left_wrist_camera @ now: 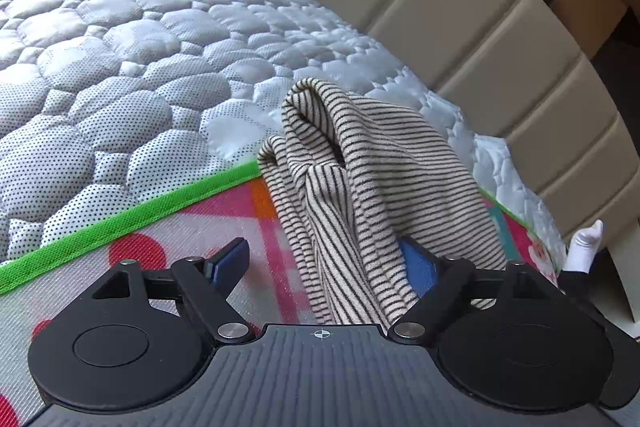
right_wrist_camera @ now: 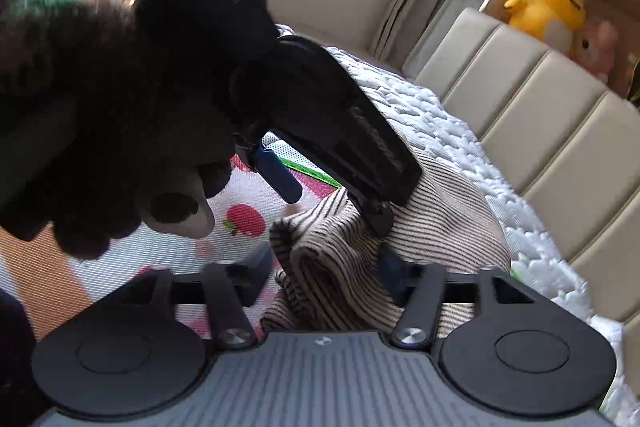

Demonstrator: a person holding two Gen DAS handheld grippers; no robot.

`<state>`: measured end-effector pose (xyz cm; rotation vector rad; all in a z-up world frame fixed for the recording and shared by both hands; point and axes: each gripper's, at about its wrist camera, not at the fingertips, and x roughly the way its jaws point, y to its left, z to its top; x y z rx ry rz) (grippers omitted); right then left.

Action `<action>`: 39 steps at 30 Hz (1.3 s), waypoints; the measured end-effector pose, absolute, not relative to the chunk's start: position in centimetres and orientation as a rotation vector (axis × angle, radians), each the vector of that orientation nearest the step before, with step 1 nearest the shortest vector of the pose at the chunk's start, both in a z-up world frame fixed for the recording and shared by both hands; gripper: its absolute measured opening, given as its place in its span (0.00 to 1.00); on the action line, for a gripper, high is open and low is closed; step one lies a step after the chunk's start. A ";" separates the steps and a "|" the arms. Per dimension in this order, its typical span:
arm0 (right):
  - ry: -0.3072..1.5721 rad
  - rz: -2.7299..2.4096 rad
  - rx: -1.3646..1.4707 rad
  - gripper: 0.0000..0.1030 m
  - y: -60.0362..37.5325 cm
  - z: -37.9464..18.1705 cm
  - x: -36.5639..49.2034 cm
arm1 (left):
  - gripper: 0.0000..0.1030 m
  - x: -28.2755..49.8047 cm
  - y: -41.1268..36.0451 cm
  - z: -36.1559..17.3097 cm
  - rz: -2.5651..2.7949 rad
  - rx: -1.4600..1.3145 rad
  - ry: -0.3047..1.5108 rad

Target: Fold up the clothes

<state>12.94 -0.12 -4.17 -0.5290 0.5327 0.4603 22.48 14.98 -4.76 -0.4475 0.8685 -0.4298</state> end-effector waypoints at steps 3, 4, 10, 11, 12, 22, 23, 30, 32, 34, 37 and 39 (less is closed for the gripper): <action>0.555 0.440 -0.400 0.84 -3.3 -2.1 12.8 | 0.86 22.4 14.0 -5.1 -0.420 -0.368 0.887; 0.566 0.426 -0.347 0.85 -4.5 -1.3 12.9 | 0.86 22.5 14.0 -5.1 -0.419 -0.367 0.888; 0.641 0.289 0.071 0.92 -12.1 0.1 17.6 | 0.87 22.4 14.0 -5.0 -0.418 -0.360 0.892; 0.648 0.274 0.110 0.93 -12.7 -0.4 18.5 | 0.87 22.4 14.0 -5.0 -0.418 -0.357 0.891; 0.668 0.275 0.144 0.94 -13.0 -1.1 20.0 | 0.87 22.4 14.0 -5.0 -0.418 -0.352 0.891; 0.686 0.585 0.218 0.88 -10.0 0.5 22.2 | 0.93 22.6 14.8 -5.2 -0.395 -0.308 0.892; 0.676 0.592 0.250 0.88 -10.4 0.9 21.6 | 0.94 22.6 15.0 -5.1 -0.385 -0.301 0.891; 0.828 0.270 0.036 0.93 -11.4 -4.3 22.3 | 0.95 22.4 14.3 -5.2 -0.403 -0.261 0.887; 0.823 0.267 0.096 0.94 -12.1 -4.6 21.7 | 0.96 22.3 14.0 -5.3 -0.410 -0.246 0.887; 0.829 0.267 0.141 0.96 -12.4 -4.6 21.0 | 0.96 22.3 14.1 -5.3 -0.411 -0.254 0.889; 0.826 0.269 0.159 1.00 -12.9 -4.6 19.5 | 0.96 22.3 14.3 -5.3 -0.410 -0.263 0.891; 0.827 0.271 0.170 1.00 -13.3 -4.7 18.3 | 0.96 22.4 14.3 -5.4 -0.411 -0.263 0.891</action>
